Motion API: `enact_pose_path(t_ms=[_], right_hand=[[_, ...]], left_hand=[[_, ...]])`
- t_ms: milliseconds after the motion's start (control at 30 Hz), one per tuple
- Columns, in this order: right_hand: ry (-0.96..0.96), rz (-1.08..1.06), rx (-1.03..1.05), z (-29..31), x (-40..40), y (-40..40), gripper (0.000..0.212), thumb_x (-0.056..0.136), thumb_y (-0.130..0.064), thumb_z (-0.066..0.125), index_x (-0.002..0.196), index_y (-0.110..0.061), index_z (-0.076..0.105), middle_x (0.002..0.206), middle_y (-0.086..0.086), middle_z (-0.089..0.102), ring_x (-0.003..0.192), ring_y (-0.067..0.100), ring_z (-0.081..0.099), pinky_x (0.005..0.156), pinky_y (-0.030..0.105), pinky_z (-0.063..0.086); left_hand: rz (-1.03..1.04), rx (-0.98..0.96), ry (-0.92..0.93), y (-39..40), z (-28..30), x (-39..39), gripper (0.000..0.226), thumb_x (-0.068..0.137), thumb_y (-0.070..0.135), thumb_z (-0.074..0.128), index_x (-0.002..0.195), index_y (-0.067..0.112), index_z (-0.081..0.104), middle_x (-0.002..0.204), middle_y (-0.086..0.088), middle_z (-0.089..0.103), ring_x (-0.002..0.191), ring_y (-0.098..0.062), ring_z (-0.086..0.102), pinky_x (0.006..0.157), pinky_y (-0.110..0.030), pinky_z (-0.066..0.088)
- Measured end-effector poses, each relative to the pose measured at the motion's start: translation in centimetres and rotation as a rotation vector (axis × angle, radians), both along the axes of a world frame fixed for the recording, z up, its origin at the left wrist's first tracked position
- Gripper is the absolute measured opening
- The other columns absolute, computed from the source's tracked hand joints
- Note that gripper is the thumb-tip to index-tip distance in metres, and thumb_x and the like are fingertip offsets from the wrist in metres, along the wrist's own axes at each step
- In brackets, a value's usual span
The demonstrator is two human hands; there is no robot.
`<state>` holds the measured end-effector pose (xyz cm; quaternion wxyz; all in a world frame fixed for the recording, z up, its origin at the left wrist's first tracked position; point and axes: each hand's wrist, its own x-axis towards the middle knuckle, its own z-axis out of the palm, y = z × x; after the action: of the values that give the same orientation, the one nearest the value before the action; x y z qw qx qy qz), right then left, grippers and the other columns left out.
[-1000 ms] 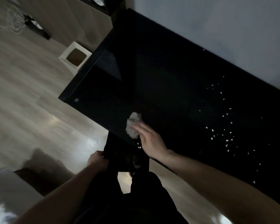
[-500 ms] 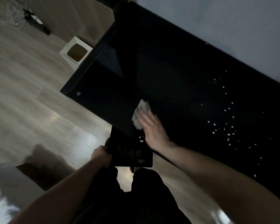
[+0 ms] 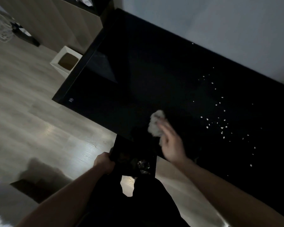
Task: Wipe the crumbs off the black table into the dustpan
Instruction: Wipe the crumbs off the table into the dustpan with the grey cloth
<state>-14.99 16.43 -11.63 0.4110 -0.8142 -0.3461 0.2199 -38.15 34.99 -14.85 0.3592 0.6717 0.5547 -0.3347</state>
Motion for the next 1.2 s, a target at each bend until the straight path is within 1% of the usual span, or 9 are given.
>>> enact_pose_path(t_ms=[167, 334, 467, 667, 801, 901, 1034, 1101, 1201], right_hand=[[-0.212, -0.356, -0.157, -0.1, 11.5, -3.9, 0.061, 0.097, 0.006, 0.04, 0.153, -0.018, 0.049, 0.162, -0.005, 0.042, 0.154, 0.013, 0.033, 0.126, 0.036, 0.031], [-0.187, -0.368, -0.475, -3.0, 15.9, -7.2, 0.061, 0.104, -0.007, 0.039, 0.162, -0.022, 0.03, 0.173, -0.005, 0.016, 0.16, 0.018, 0.011, 0.129, 0.047, 0.02], [-0.24, -0.304, -0.436, -4.5, 10.9, -5.1, 0.066, 0.1, -0.008, 0.042, 0.162, -0.024, 0.028, 0.173, -0.003, 0.017, 0.16, 0.026, 0.015, 0.127, 0.053, 0.023], [-0.178, -0.097, -0.289, -3.9, -4.2, -1.2, 0.055, 0.105, -0.022, 0.033, 0.159, -0.022, 0.038, 0.17, -0.004, 0.027, 0.16, 0.02, 0.014, 0.128, 0.05, 0.018], [-0.16, 0.048, -0.271, -4.0, -11.3, -0.2, 0.075, 0.085, 0.007, 0.053, 0.155, -0.018, 0.044, 0.169, -0.005, 0.029, 0.16, 0.018, 0.016, 0.123, 0.049, 0.031], [-0.062, 0.097, -0.189, -3.1, -13.5, -0.5, 0.077, 0.087, 0.014, 0.056, 0.155, -0.019, 0.044, 0.169, -0.012, 0.024, 0.158, 0.007, 0.019, 0.124, 0.034, 0.033], [0.075, -0.005, -0.136, 0.0, -14.1, -2.7, 0.064, 0.099, 0.006, 0.047, 0.155, -0.024, 0.044, 0.168, -0.017, 0.028, 0.154, -0.001, 0.025, 0.124, 0.023, 0.029], [0.067, -0.132, -0.108, 1.2, -12.5, -4.2, 0.06, 0.099, 0.007, 0.046, 0.152, -0.021, 0.049, 0.164, -0.013, 0.037, 0.152, 0.002, 0.032, 0.123, 0.025, 0.031], [-0.012, -0.329, -0.082, 1.8, -7.4, -7.0, 0.061, 0.098, 0.011, 0.046, 0.151, -0.019, 0.051, 0.163, -0.008, 0.041, 0.152, 0.006, 0.034, 0.125, 0.031, 0.031]], left_hand=[[0.03, -0.004, -0.072, -0.8, -0.2, 0.6, 0.042, 0.077, 0.026, 0.061, 0.117, 0.027, 0.075, 0.102, -0.007, 0.077, 0.093, -0.027, 0.073, 0.086, -0.036, 0.06], [-0.008, -0.024, -0.066, -0.4, -1.6, 0.4, 0.048, 0.068, 0.029, 0.057, 0.112, 0.028, 0.077, 0.091, -0.005, 0.078, 0.083, -0.027, 0.075, 0.079, -0.038, 0.063], [-0.07, -0.013, -0.075, 0.5, -2.4, 0.1, 0.05, 0.067, 0.026, 0.056, 0.114, 0.028, 0.076, 0.088, -0.005, 0.077, 0.077, -0.028, 0.076, 0.076, -0.04, 0.064], [-0.194, -0.006, -0.085, 0.8, -1.0, 0.2, 0.044, 0.074, 0.017, 0.056, 0.112, 0.028, 0.076, 0.087, -0.007, 0.076, 0.079, -0.029, 0.074, 0.076, -0.037, 0.063], [-0.265, -0.009, -0.097, 1.3, -0.3, -0.1, 0.039, 0.075, 0.018, 0.057, 0.108, 0.026, 0.077, 0.089, -0.008, 0.076, 0.082, -0.029, 0.073, 0.074, -0.032, 0.06], [-0.329, -0.014, -0.104, 1.5, -0.1, 0.0, 0.037, 0.078, 0.017, 0.057, 0.108, 0.023, 0.077, 0.092, -0.008, 0.076, 0.08, -0.028, 0.071, 0.072, -0.031, 0.058], [-0.398, -0.018, -0.102, 1.2, -0.1, 0.5, 0.035, 0.077, 0.017, 0.057, 0.105, 0.022, 0.078, 0.08, -0.007, 0.074, 0.077, -0.028, 0.072, 0.066, -0.028, 0.055], [-0.404, -0.022, -0.095, 1.0, 0.0, 0.7, 0.036, 0.076, 0.015, 0.056, 0.104, 0.023, 0.077, 0.067, -0.004, 0.069, 0.07, -0.026, 0.071, 0.061, -0.026, 0.052], [-0.397, -0.03, -0.079, 0.5, 0.0, 0.9, 0.035, 0.075, 0.013, 0.055, 0.102, 0.021, 0.077, 0.063, -0.003, 0.067, 0.068, -0.026, 0.074, 0.066, -0.03, 0.06]])
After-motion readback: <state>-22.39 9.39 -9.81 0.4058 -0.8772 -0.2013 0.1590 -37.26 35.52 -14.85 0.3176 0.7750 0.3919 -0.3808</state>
